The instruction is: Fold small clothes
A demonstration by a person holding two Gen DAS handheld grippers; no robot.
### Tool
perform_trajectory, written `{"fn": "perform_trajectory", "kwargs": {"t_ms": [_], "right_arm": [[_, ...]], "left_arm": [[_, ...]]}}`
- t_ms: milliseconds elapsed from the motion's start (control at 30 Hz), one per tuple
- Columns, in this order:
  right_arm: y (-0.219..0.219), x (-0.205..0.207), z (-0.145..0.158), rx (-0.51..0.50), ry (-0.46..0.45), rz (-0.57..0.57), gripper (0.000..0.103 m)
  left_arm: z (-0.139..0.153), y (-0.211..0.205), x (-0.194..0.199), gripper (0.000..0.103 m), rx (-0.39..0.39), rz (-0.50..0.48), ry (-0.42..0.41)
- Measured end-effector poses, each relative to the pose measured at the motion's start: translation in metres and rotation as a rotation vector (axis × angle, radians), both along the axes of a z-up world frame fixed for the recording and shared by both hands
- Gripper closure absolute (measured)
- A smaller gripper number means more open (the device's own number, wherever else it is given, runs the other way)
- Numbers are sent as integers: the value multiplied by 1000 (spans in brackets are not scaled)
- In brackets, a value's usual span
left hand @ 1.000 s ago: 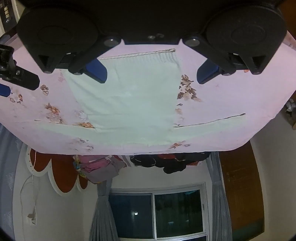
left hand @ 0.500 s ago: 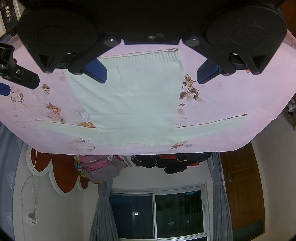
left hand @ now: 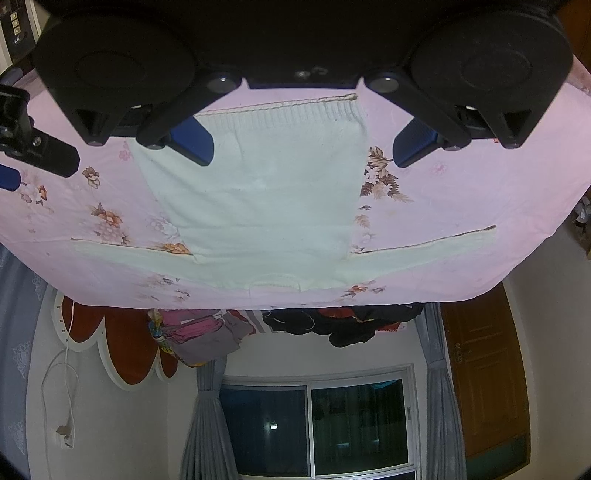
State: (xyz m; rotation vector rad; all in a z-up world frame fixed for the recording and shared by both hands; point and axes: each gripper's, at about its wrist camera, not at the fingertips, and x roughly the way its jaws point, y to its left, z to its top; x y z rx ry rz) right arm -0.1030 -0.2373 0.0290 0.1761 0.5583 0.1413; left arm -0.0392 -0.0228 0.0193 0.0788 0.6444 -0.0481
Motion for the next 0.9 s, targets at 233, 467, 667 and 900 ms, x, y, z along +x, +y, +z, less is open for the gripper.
{"fn": "perform_trajectory", "kwargs": {"t_ms": [233, 467, 667, 900], "right_arm": [[0, 0, 0, 1, 0, -1, 0], [1, 1, -1, 0, 1, 1, 0], [5, 4, -2, -1, 5, 3, 0], [6, 8, -4, 1, 8, 3, 0]], "left_arm": [[0, -1, 0, 0, 2, 0, -1], [0, -2, 3, 0, 1, 2, 4], [-1, -1, 5, 0, 1, 3, 4], [-1, -1, 5, 0, 0, 3, 5]]}}
